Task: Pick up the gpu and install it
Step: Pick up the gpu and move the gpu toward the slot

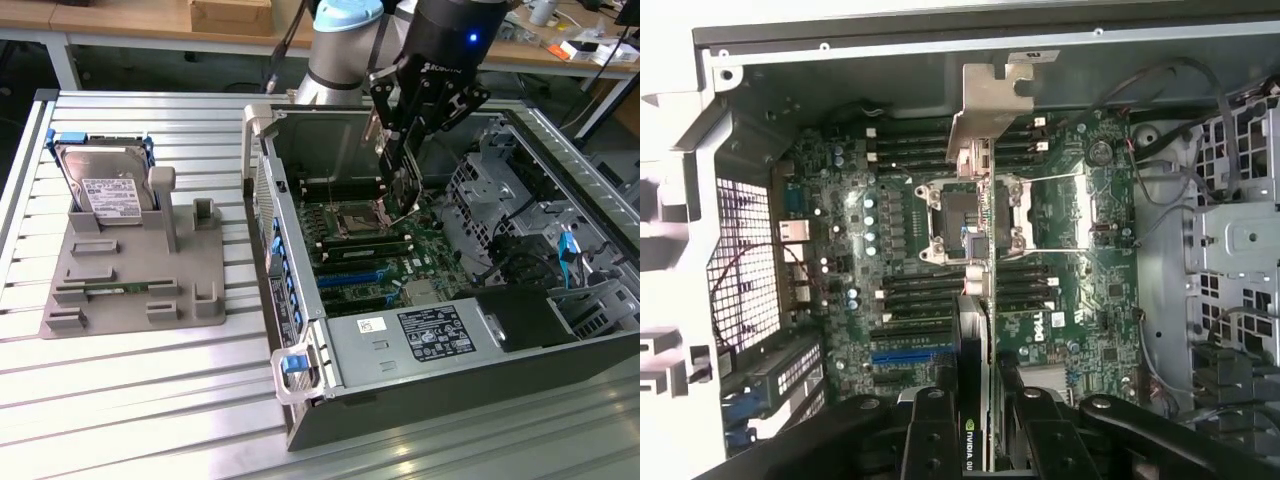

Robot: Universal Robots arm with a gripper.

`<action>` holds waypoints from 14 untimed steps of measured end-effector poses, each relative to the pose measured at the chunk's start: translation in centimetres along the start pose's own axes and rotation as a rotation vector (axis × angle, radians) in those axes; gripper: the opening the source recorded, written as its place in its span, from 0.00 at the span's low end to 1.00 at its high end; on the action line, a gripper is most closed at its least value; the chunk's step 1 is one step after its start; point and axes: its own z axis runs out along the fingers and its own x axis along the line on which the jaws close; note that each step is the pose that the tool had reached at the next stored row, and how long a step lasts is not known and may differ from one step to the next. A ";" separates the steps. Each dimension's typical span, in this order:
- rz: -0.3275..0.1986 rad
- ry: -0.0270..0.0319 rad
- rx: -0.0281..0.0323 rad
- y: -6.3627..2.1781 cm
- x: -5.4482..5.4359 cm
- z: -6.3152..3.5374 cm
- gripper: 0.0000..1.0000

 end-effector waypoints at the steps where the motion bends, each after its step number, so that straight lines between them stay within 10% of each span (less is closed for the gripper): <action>1: 0.000 -0.0001 0.0004 -0.01 0.0 0.35 0.26; 14: 0.000 -0.0004 0.0050 -0.06 0.0 3.33 0.26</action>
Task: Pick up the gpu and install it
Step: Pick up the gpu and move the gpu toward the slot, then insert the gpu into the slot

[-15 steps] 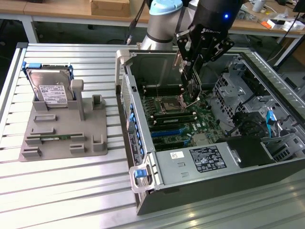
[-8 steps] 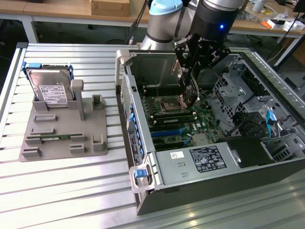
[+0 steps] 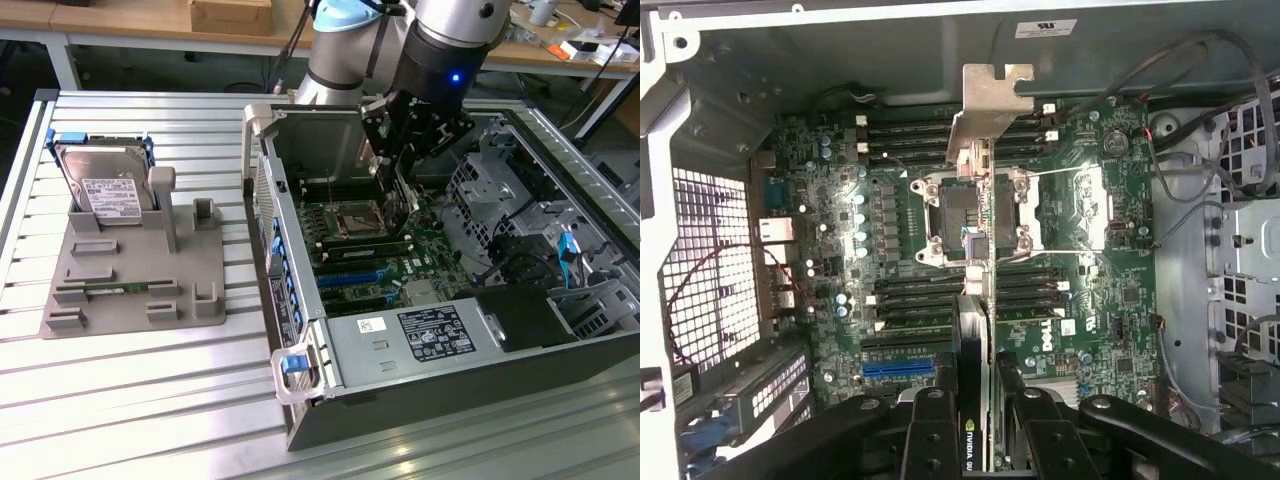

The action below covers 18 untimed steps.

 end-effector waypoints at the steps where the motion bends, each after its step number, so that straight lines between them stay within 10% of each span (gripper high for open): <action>1: 0.000 0.0000 0.0001 0.00 0.0 0.24 0.26; 11: 0.000 -0.0002 0.0023 0.00 -0.2 0.73 0.26; 18: -0.120 0.0015 0.0014 0.01 -0.3 0.81 0.26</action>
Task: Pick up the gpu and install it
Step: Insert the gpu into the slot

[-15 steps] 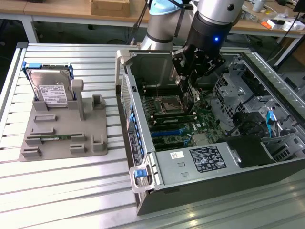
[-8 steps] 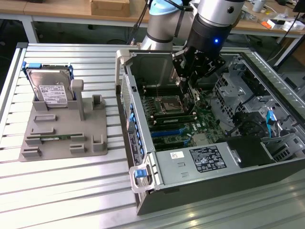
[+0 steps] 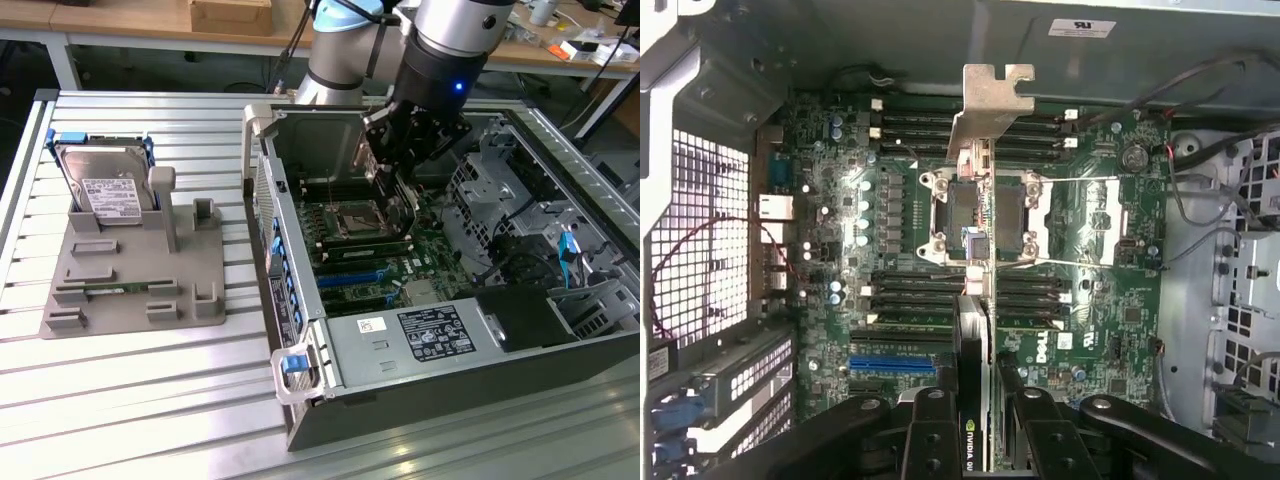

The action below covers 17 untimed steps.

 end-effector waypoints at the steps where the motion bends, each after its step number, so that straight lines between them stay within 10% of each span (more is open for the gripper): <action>1: -0.016 0.0002 -0.0003 0.00 0.0 0.01 0.26; 17: -0.163 0.0018 -0.0045 -0.01 -0.1 0.23 0.26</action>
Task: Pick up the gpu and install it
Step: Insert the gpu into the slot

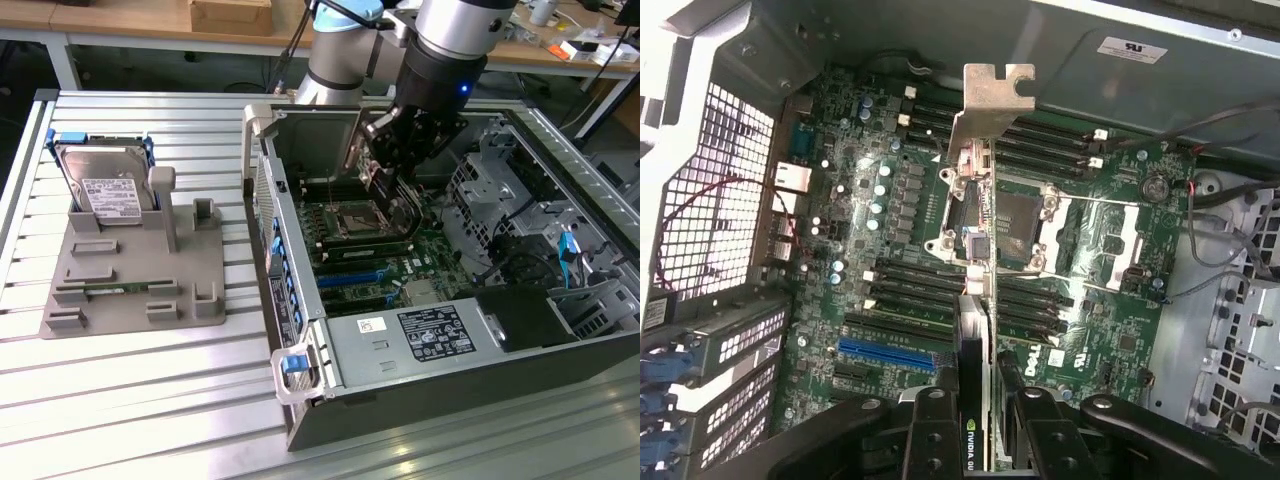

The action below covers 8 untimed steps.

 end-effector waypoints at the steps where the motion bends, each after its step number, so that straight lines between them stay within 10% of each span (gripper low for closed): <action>1: -0.005 0.0001 -0.0001 0.00 0.0 0.01 0.26; 8: -0.051 0.0006 -0.0014 0.00 0.0 0.10 0.26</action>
